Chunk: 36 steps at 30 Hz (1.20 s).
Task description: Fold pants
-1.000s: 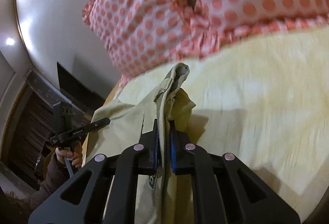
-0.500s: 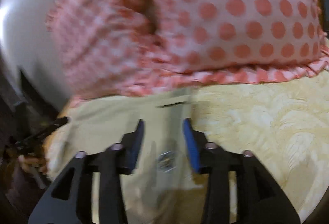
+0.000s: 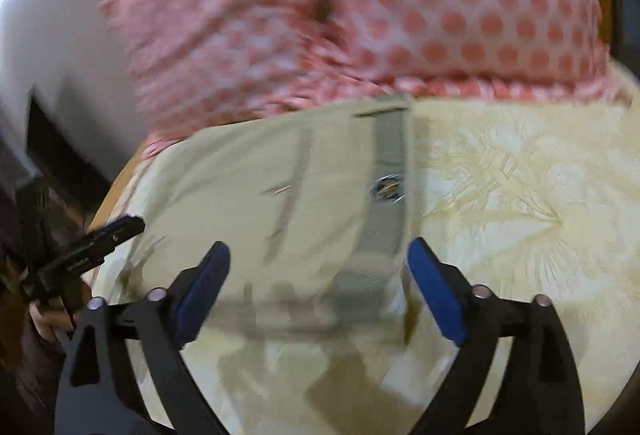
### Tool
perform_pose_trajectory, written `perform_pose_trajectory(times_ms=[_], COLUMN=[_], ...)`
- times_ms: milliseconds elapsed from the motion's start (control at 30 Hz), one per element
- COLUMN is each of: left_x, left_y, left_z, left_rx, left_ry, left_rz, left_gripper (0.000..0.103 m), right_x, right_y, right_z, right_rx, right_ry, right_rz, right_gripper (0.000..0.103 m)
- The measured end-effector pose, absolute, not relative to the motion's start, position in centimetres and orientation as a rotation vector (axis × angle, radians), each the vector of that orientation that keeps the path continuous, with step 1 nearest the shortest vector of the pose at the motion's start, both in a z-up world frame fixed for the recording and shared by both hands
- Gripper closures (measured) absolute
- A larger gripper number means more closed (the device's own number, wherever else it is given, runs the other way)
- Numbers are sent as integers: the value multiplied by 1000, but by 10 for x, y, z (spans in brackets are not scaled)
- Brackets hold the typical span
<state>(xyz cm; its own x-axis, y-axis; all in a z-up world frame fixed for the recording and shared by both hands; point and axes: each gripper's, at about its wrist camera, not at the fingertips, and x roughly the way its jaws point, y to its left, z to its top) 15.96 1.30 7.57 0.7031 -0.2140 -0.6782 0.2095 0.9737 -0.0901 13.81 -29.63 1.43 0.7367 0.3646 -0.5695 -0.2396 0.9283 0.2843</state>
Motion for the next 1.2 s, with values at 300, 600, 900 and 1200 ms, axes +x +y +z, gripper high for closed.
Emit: perform_pose_trajectory(times_ms=[300,600,900,1200], left_x=[41,34,30,30], left_y=[2,3,3,3], left_z=[34,7,5,4], left_rx=[73,60,54,53], left_ry=[700,696,664,659], left_rz=[-145,-99,-94,-91], left_gripper=[3,2,2,2], right_x=[63,44,40,38], right_y=[-238,-229,-227,-226], right_z=[-33,-58,-62,-63], right_rx=[84,-7,-17,-17], right_ry=[626,596,542,537], right_rz=[233,102,83,81], right_gripper=[4,1,1,1])
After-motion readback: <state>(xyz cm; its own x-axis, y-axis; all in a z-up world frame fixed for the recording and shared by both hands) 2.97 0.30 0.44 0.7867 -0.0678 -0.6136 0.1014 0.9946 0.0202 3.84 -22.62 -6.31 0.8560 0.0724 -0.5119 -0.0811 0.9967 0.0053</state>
